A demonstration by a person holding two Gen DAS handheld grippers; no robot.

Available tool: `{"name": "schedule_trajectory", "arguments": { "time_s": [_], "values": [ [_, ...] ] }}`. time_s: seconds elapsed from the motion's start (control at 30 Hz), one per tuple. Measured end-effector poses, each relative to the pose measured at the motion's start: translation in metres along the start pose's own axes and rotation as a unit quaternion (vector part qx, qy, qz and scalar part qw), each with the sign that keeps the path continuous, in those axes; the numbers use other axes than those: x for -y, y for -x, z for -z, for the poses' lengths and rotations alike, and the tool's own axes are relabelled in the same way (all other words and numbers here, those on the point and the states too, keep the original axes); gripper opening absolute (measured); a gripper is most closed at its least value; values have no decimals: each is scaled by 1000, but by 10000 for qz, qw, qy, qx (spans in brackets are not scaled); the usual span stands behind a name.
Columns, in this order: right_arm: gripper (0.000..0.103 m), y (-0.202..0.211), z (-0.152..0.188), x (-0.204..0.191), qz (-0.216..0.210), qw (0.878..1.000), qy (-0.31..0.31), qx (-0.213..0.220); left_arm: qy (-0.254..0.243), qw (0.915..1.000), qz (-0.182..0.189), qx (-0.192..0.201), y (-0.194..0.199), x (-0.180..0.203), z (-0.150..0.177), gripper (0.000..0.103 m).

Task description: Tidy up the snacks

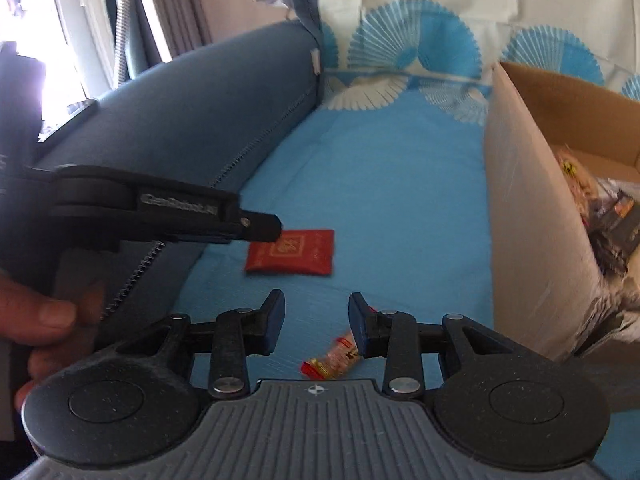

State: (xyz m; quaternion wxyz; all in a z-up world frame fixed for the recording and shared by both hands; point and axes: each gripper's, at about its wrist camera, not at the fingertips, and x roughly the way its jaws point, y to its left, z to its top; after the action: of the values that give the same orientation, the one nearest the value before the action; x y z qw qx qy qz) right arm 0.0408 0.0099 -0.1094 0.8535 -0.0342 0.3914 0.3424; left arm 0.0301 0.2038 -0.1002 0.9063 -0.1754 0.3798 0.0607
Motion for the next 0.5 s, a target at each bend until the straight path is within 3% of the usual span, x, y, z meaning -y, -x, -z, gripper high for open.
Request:
{"name": "schedule_trajectory", "arguments": {
  "time_s": [0.2, 0.27, 0.33, 0.4, 0.47, 0.5],
  "values": [
    [38, -33, 8, 17, 248, 9971, -375, -613, -752, 9962, -383, -210, -24, 14, 2, 51],
    [39, -35, 9, 14, 272, 9977, -172, -592, -983, 9935, -457, -340, -36, 17, 2, 60],
    [39, -35, 9, 8, 339, 9976, 90, -591, -1071, 9916, -555, -473, -46, 17, 1, 80],
    [36, -34, 11, 5, 392, 9972, 256, -580, -1039, 9907, -591, -649, -56, 13, 0, 82],
    [24, -34, 11, 5, 469, 9964, 413, -578, -994, 9899, -595, -819, -65, 9, 0, 83],
    [23, -32, 11, 4, 497, 9960, 446, -586, -1010, 9898, -581, -824, -67, 9, 0, 85]
  ]
}}
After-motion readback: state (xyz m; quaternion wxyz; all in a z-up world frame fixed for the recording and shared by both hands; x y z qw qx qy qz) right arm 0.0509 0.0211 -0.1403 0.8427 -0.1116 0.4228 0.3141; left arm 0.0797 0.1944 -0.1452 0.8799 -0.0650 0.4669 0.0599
